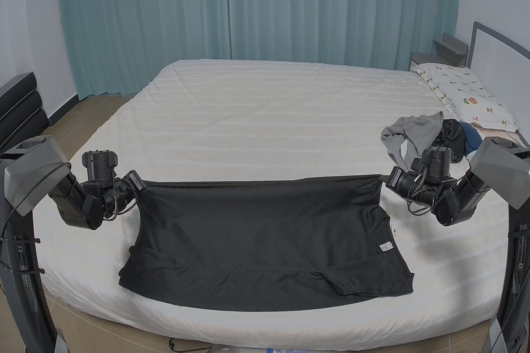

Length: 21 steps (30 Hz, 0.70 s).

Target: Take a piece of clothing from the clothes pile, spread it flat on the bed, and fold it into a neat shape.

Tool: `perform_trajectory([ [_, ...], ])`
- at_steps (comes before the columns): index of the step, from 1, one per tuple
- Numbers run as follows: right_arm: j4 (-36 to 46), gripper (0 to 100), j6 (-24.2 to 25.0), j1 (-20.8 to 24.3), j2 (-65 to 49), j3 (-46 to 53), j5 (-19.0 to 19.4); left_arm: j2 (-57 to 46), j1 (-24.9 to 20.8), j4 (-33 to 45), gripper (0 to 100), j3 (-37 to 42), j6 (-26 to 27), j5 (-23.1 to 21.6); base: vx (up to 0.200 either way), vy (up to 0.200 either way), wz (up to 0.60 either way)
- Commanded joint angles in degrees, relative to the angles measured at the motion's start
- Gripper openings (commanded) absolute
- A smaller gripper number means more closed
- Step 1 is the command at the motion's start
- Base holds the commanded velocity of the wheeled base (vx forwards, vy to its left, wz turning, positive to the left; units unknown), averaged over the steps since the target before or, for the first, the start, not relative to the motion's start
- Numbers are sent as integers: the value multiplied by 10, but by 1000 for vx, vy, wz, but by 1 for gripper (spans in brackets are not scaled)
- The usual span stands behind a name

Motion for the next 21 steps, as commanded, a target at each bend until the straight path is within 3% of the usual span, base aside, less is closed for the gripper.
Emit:
perform_trajectory([
  [1,-37,0,0,-7,-35,71,14,-38,0,-6,0,53,1,0,0,0,0],
  [13,-111,0,-7,-12,-56,240,58,-40,-4,-22,0,150,21,-1,0,0,0],
  [21,-155,0,-37,-13,-7,306,72,-30,-5,-86,0,225,25,-6,0,0,0],
])
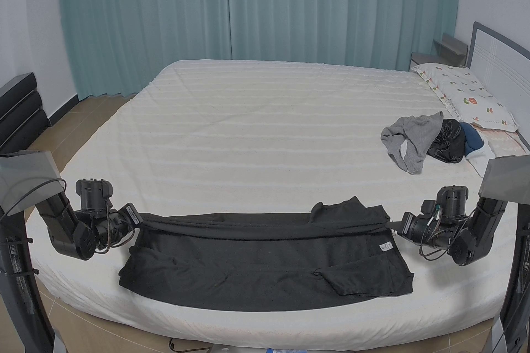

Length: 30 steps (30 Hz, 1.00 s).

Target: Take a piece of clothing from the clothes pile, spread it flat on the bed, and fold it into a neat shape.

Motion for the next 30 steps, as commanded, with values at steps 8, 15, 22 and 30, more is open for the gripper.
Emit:
perform_trajectory([
  [8,-33,0,-10,0,36,49,4,15,-7,-40,0,73,15,-3,0,0,0],
  [15,-49,0,-5,-1,4,58,5,13,-4,-82,0,86,12,-2,0,0,0],
  [22,-49,0,-3,-11,-29,72,6,0,8,-83,0,88,9,-1,0,0,0],
  [30,-49,0,-18,-10,-10,102,8,1,10,-85,0,111,14,-3,0,0,0],
])
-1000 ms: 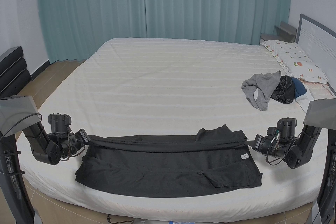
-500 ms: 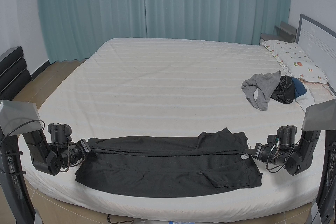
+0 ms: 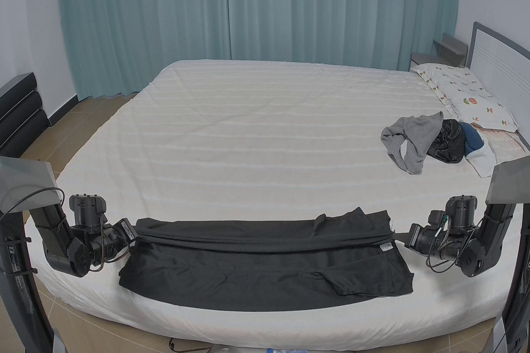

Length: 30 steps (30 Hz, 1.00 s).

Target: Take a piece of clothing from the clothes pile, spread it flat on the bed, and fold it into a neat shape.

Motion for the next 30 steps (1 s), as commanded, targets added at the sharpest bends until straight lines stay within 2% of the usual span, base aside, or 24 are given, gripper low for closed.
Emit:
perform_trajectory([
  [1,0,0,-5,0,12,10,0,2,-1,-2,0,12,4,-1,0,0,0],
  [4,-1,0,-32,1,42,16,0,7,-2,-2,0,17,5,-1,0,0,0],
  [11,-19,0,-34,1,54,24,0,17,-2,-2,0,25,5,-2,0,0,0],
  [12,-19,100,-34,2,57,26,0,22,-3,-2,0,27,5,-2,0,0,0],
  [13,-22,100,-34,3,60,28,0,23,-3,-2,0,28,5,-2,0,0,0],
  [14,-25,100,-34,3,59,29,1,23,-3,-2,100,27,5,-2,0,0,0],
  [23,-52,100,-13,2,5,26,3,10,-1,-11,100,24,-2,-3,0,0,0],
  [25,-50,100,16,2,-18,15,2,-7,3,-12,100,22,-6,-3,0,0,0],
  [30,-45,100,53,11,-17,-28,2,-66,7,-5,100,7,-68,-4,0,0,0],
])
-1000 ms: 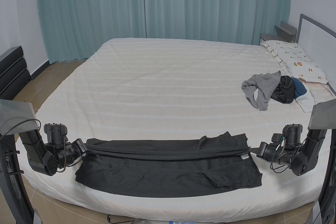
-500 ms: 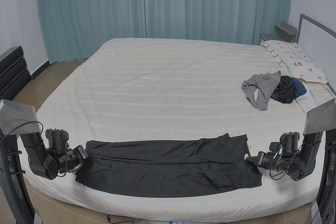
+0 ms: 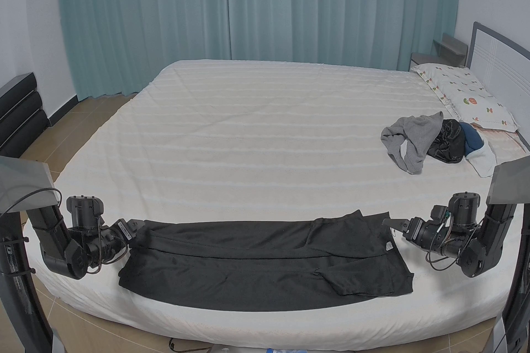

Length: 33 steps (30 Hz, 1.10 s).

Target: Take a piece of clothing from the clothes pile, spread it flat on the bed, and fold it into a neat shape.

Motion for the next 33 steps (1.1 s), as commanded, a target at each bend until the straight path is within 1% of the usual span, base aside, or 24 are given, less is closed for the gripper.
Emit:
perform_trajectory([
  [1,10,100,36,12,-13,-53,0,-68,5,6,100,-16,-44,-5,0,0,0],
  [2,12,100,40,13,-13,-57,0,-70,5,7,100,-17,-45,-6,0,0,0],
  [4,44,100,76,13,-11,-90,0,-74,4,16,100,-27,-48,-19,0,0,0],
  [7,64,100,111,13,6,-116,2,-66,1,36,100,-64,-48,-22,0,0,0],
  [8,66,100,119,13,18,-124,1,-54,1,53,100,-85,-48,-24,0,0,0],
  [12,68,100,121,14,37,-125,2,-12,-5,118,100,-152,-48,-22,0,0,0],
  [14,68,100,122,17,39,-122,2,6,-5,134,100,-166,-48,-22,0,0,0],
  [17,69,100,124,21,48,-121,3,39,-6,137,100,-185,-48,-20,0,0,0],
  [25,68,100,125,23,51,-117,2,48,-6,139,100,-183,-44,-24,0,0,0],
  [28,67,100,128,19,51,-118,2,53,-18,139,100,-177,-44,-31,0,0,0],
  [29,67,100,128,18,51,-118,2,56,-18,138,0,-177,-43,-31,0,0,0],
  [33,67,100,128,16,51,-117,1,59,-13,138,0,-187,-45,-30,0,0,0],
])
